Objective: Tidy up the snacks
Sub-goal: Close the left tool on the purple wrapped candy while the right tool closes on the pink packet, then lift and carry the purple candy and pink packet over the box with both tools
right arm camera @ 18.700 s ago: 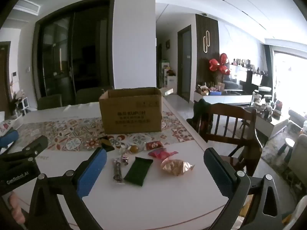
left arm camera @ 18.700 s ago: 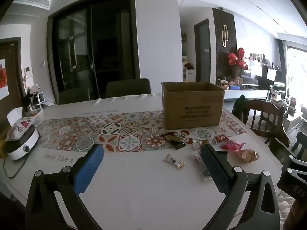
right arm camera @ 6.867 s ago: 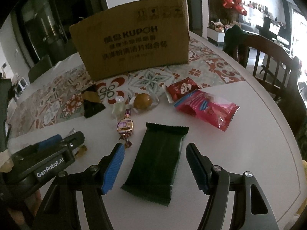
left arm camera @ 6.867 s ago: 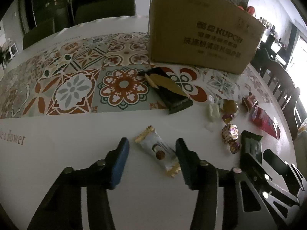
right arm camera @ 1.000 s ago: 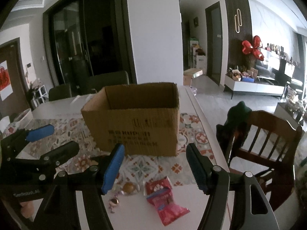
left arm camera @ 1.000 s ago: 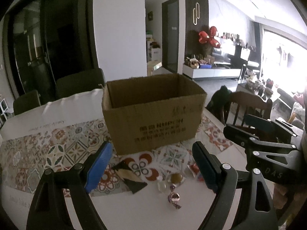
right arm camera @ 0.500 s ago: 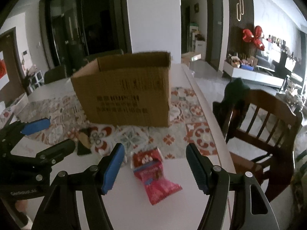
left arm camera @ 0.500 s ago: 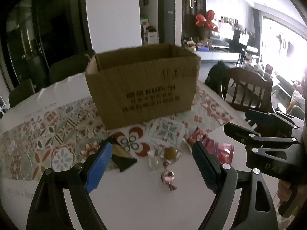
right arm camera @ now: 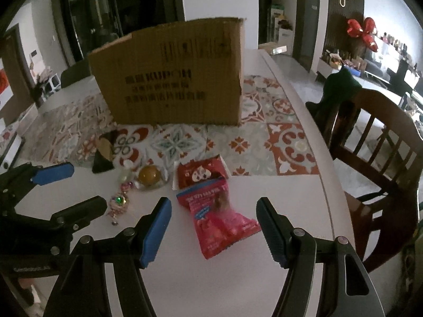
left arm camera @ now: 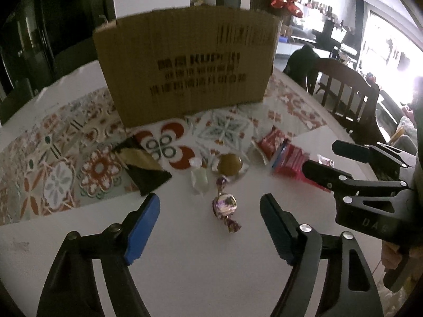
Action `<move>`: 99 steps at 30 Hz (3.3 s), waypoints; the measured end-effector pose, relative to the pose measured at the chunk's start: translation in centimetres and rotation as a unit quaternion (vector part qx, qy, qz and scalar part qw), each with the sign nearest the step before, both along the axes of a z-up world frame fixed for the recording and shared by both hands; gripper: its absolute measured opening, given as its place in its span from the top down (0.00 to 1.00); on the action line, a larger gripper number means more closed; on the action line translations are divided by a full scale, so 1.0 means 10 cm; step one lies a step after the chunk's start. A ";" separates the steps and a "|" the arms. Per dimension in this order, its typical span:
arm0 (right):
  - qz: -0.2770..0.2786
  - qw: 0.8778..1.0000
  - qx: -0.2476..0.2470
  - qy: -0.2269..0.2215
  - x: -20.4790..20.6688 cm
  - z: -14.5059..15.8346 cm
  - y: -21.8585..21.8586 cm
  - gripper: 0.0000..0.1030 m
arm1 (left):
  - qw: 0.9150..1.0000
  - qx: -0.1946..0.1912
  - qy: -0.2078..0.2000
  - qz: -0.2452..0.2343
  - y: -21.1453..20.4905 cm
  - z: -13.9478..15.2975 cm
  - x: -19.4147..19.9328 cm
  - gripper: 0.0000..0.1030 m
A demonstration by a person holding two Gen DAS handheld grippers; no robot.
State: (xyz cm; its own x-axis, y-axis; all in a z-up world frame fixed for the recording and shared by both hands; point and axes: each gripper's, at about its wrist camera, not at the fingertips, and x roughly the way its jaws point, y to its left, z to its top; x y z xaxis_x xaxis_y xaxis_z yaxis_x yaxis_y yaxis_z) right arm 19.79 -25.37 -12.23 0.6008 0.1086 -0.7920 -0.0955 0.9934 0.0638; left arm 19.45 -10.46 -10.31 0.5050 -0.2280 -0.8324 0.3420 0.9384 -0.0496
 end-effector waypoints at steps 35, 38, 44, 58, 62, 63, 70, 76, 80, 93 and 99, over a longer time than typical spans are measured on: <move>0.023 0.999 0.006 0.024 0.04 -0.22 0.14 0.67 | 0.999 0.002 0.034 -0.017 -0.15 -0.32 0.16 0.78; 0.018 1.000 0.010 0.021 0.00 -0.19 0.16 0.68 | 0.999 0.000 0.034 -0.019 -0.15 -0.32 0.15 0.78; 0.010 1.000 0.028 0.011 -0.07 -0.06 0.17 0.68 | 0.999 -0.021 0.026 -0.022 -0.10 -0.20 0.08 0.78; 0.005 0.998 0.044 -0.034 -0.15 0.30 0.26 0.68 | 0.998 -0.051 -0.030 -0.016 0.08 0.27 0.00 0.78; 0.005 0.998 0.044 -0.048 -0.16 0.40 0.29 0.68 | 0.997 -0.053 -0.049 -0.011 0.12 0.40 -0.01 0.78; 0.005 0.998 0.044 -0.053 -0.17 0.43 0.30 0.68 | 0.997 -0.055 -0.055 -0.009 0.14 0.43 -0.01 0.78; 0.004 0.996 0.047 -0.081 -0.19 0.62 0.33 0.68 | 0.993 -0.067 -0.096 0.002 0.24 0.70 -0.06 0.78; -0.001 0.993 0.056 -0.107 -0.20 0.79 0.34 0.68 | 0.988 -0.072 -0.135 0.003 0.29 0.92 -0.08 0.78; -0.005 0.990 0.054 -0.131 -0.20 0.93 0.34 0.68 | 0.984 -0.077 -0.158 0.004 0.32 1.06 -0.05 0.78; -0.009 0.979 0.059 -0.194 0.03 1.35 0.32 0.68 | 0.972 -0.077 -0.223 -0.005 0.35 1.52 0.19 0.78; -0.002 0.976 0.068 -0.208 0.21 1.51 0.29 0.68 | 0.968 -0.074 -0.241 -0.007 0.33 1.68 0.35 0.78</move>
